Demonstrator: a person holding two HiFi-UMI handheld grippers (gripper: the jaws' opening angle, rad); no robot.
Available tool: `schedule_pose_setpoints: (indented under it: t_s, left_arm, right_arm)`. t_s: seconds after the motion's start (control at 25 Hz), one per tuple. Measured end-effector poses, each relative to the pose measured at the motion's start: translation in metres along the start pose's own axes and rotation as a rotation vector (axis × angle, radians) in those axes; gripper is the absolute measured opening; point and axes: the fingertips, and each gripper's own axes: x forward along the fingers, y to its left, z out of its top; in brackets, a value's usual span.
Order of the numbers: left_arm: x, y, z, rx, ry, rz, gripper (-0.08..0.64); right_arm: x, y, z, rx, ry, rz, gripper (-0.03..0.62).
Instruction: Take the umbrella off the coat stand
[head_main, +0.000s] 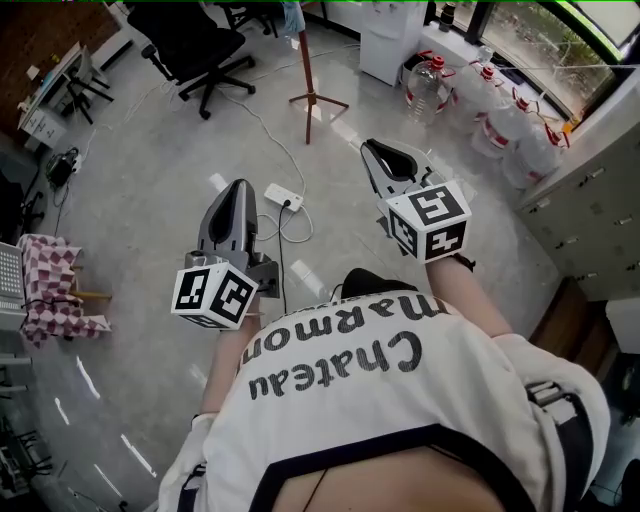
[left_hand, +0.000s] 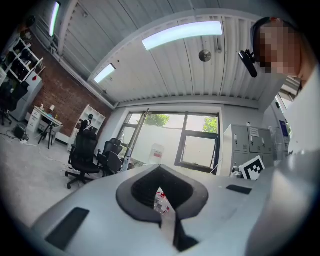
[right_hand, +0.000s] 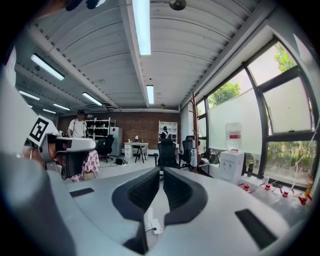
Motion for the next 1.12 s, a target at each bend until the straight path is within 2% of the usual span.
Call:
schedule_pose_setpoints:
  t_s: [0.16, 0.24, 0.4, 0.72, 0.88, 1.12]
  left_arm:
    - [0.002, 0.013, -0.005, -0.025, 0.01, 0.01, 0.011]
    - [0.006, 0.019, -0.008, -0.035, 0.01, 0.011, 0.011]
    - [0.033, 0.028, -0.007, -0.019, 0.009, 0.015, 0.011]
    - [0.123, 0.031, 0.008, 0.024, -0.022, 0.023, 0.011]
    - [0.165, 0.033, 0.012, 0.019, -0.044, 0.032, 0.011]
    - [0.223, 0.031, 0.013, 0.01, -0.085, 0.055, 0.011]
  right_arm:
    - [0.009, -0.008, -0.006, 0.149, 0.009, 0.016, 0.04]
    - [0.015, -0.012, -0.007, 0.184, 0.006, 0.026, 0.041]
    - [0.038, -0.03, 0.001, 0.181, -0.024, 0.037, 0.04]
    - [0.104, -0.097, 0.025, 0.176, -0.048, 0.08, 0.04]
    - [0.129, -0.133, 0.041, 0.166, -0.082, 0.089, 0.04]
    - [0.153, -0.179, 0.059, 0.147, -0.134, 0.15, 0.04]
